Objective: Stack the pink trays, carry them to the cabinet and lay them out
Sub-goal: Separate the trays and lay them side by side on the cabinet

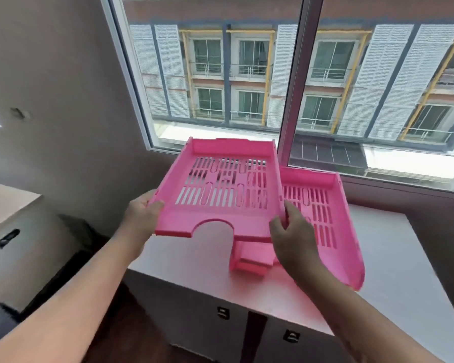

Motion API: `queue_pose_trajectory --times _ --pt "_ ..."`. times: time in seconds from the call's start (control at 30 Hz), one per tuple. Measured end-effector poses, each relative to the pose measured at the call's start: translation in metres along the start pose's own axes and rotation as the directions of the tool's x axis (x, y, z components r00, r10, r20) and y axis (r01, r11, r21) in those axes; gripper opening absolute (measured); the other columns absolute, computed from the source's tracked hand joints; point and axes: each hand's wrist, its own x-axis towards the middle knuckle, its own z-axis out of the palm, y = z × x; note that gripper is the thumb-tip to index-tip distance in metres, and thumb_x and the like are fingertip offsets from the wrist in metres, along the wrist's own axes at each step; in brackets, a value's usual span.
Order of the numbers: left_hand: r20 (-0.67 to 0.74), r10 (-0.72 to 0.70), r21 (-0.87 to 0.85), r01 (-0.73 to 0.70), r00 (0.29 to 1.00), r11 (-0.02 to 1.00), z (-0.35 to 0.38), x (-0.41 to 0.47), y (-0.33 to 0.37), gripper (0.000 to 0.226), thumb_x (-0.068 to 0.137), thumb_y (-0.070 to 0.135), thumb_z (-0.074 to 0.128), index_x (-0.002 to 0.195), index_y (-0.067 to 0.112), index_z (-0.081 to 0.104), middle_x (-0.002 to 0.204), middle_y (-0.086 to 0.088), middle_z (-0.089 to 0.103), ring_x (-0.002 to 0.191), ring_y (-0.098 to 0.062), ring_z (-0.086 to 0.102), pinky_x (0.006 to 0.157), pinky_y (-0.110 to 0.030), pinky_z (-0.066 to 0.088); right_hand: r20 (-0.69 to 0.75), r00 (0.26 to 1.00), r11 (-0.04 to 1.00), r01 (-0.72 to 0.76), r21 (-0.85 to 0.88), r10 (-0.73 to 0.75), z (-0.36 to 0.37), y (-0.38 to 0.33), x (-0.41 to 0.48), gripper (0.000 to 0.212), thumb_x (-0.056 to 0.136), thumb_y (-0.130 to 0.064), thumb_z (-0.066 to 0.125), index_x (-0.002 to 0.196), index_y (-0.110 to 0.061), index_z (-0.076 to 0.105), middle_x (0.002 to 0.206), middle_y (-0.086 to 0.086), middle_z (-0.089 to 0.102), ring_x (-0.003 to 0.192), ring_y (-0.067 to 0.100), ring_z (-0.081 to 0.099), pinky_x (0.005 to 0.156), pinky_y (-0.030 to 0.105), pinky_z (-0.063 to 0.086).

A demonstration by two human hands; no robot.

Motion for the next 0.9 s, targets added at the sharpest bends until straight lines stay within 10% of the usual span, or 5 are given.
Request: queue_pose_trajectory --times 0.07,0.2,0.73,0.83,0.9 --pt "-0.067 -0.036 -0.008 0.036 0.997 0.999 -0.034 0.009 -0.014 0.034 0.09 0.011 0.049 0.099 0.036 0.07 0.097 -0.001 0.072 0.085 -0.025 0.067 0.067 -0.035 0.054 0.086 0.996 1.0 0.004 -0.012 -0.003 0.029 -0.01 -0.001 0.017 0.094 -0.005 0.046 0.107 -0.006 0.057 0.085 0.023 0.061 0.063 0.029 0.05 0.054 0.04 0.046" --pt "-0.118 -0.083 -0.023 0.08 0.99 0.996 -0.084 0.028 -0.038 0.039 0.093 0.007 0.048 0.122 0.024 0.065 0.105 -0.004 0.071 0.093 -0.027 0.069 0.076 -0.041 0.058 0.226 0.972 0.998 -0.058 -0.006 0.058 0.089 -0.022 -0.012 0.056 0.098 -0.006 0.038 0.152 -0.016 0.028 0.103 0.016 0.064 0.066 0.015 0.052 0.051 0.023 0.042" --pt "0.097 -0.204 -0.027 0.208 0.974 0.978 -0.076 0.093 -0.135 0.044 0.094 0.005 0.048 0.135 0.018 0.058 0.124 0.004 0.066 0.114 -0.018 0.063 0.104 -0.043 0.047 0.023 0.874 0.866 -0.477 -0.151 0.485 0.193 0.03 -0.005 0.07 0.098 0.0 0.031 0.159 -0.023 0.005 0.138 0.011 0.052 0.07 0.005 0.044 0.057 0.018 0.037" --pt "0.136 -0.191 0.029 0.189 0.972 0.982 -0.062 0.088 -0.134 0.048 0.096 0.003 0.044 0.142 0.014 0.05 0.126 0.006 0.059 0.123 -0.016 0.054 0.11 -0.035 0.039 0.008 0.904 0.859 -0.404 -0.315 0.428 0.196 0.034 -0.006 0.069 0.098 0.001 0.028 0.159 -0.022 0.004 0.16 0.008 0.028 0.122 0.023 0.052 0.095 0.035 0.05" --pt "0.146 -0.171 0.077 0.161 0.974 0.984 -0.055 0.089 -0.133 0.047 0.098 0.005 0.042 0.145 0.011 0.044 0.133 0.003 0.054 0.123 -0.013 0.048 0.108 -0.028 0.035 0.036 0.912 0.803 -0.341 -0.489 0.409 0.199 0.028 -0.009 0.059 0.1 0.0 0.029 0.157 -0.01 0.016 0.167 0.011 0.003 0.151 0.031 0.018 0.121 0.032 0.018"
